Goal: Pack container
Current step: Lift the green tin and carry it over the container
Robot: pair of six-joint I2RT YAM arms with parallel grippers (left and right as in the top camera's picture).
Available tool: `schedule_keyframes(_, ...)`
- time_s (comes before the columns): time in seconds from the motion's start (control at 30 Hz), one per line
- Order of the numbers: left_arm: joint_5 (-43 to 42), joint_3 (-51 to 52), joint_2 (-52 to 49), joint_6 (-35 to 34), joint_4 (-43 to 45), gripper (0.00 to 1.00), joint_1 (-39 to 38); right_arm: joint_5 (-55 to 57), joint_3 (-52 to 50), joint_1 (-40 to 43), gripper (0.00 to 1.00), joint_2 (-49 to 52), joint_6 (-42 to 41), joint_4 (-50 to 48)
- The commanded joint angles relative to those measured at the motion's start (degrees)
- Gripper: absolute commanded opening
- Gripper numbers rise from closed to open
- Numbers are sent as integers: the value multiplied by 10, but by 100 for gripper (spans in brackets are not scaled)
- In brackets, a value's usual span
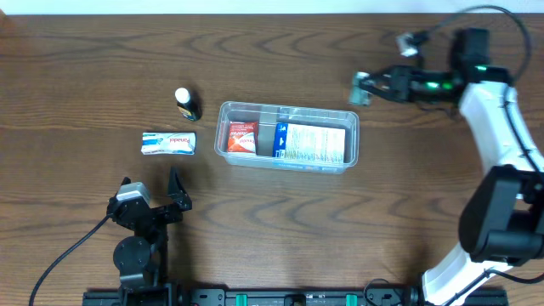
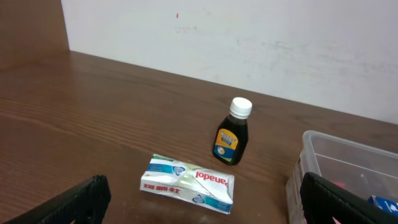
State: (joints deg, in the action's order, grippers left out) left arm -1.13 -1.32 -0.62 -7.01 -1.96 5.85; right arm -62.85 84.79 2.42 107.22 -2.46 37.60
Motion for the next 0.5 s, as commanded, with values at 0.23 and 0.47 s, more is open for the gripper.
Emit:
schedule_keyframes(0.23,7,11,4,10,-21,98,2,225,12,-211,34,2,-173,-126)
schedule_keyframes(0.47,7,11,4,10,-21,98,2,454,12,-356,35,2,-201,-132)
